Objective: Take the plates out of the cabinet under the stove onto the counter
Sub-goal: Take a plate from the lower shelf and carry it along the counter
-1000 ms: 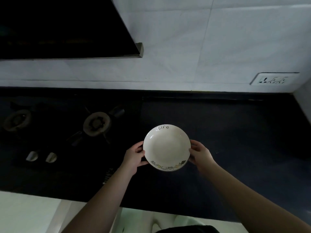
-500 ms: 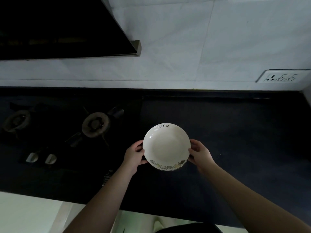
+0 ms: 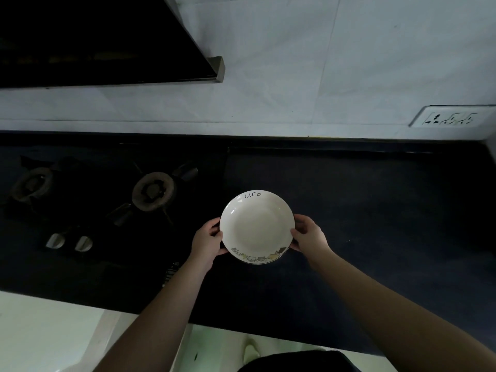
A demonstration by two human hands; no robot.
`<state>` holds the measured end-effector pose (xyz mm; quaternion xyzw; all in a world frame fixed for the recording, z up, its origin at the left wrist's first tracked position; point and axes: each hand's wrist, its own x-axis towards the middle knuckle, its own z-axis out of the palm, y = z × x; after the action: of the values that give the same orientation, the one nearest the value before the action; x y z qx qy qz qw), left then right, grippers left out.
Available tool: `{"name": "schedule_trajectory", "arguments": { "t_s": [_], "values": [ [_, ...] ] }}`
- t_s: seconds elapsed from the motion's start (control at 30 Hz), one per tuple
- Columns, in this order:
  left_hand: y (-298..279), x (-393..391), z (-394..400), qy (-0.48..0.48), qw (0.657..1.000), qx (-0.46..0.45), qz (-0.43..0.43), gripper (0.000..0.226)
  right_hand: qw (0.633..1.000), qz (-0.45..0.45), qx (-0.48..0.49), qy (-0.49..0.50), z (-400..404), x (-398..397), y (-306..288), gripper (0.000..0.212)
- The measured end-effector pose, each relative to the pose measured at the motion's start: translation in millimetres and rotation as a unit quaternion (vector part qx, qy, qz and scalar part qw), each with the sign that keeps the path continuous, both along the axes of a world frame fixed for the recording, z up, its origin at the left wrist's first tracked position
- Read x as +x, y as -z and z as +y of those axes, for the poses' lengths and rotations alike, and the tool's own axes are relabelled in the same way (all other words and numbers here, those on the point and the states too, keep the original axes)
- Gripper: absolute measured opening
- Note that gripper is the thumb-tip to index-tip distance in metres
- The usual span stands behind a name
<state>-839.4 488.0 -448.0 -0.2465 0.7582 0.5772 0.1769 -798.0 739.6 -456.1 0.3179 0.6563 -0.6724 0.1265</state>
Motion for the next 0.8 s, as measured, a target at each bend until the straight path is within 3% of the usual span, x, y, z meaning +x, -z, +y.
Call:
{"name": "schedule_trajectory", "arguments": {
  "t_s": [0.23, 0.37, 0.5, 0.6, 0.67, 0.73, 0.8],
  "values": [
    [1, 10, -9, -0.013, 0.999, -0.051, 0.008, 0.044, 0.992, -0.012, 0.078, -0.101, 1, -5, -7, 0.028],
    [-5, 20, -20, 0.046, 0.981, -0.185, 0.036, 0.044, 0.946, -0.014, 0.227, -0.231, 6, -1, -19, 0.036],
    [-23, 37, -29, 0.186, 0.913, -0.355, 0.072, 0.052, 0.891, 0.027, 0.312, -0.329, 7, 9, -37, 0.042],
    [-38, 57, -33, 0.302, 0.811, -0.486, 0.125, 0.065, 0.838, 0.075, 0.382, -0.382, 2, 18, -56, 0.044],
    [-47, 72, -34, 0.332, 0.758, -0.545, 0.135, 0.069, 0.78, 0.12, 0.458, -0.41, -2, 25, -65, 0.046],
    [-52, 86, -36, 0.333, 0.748, -0.557, 0.137, 0.066, 0.716, 0.158, 0.524, -0.432, -6, 32, -71, 0.05],
    [-56, 98, -36, 0.329, 0.747, -0.56, 0.14, 0.064, 0.681, 0.186, 0.549, -0.447, -10, 37, -73, 0.053]
  ]
}}
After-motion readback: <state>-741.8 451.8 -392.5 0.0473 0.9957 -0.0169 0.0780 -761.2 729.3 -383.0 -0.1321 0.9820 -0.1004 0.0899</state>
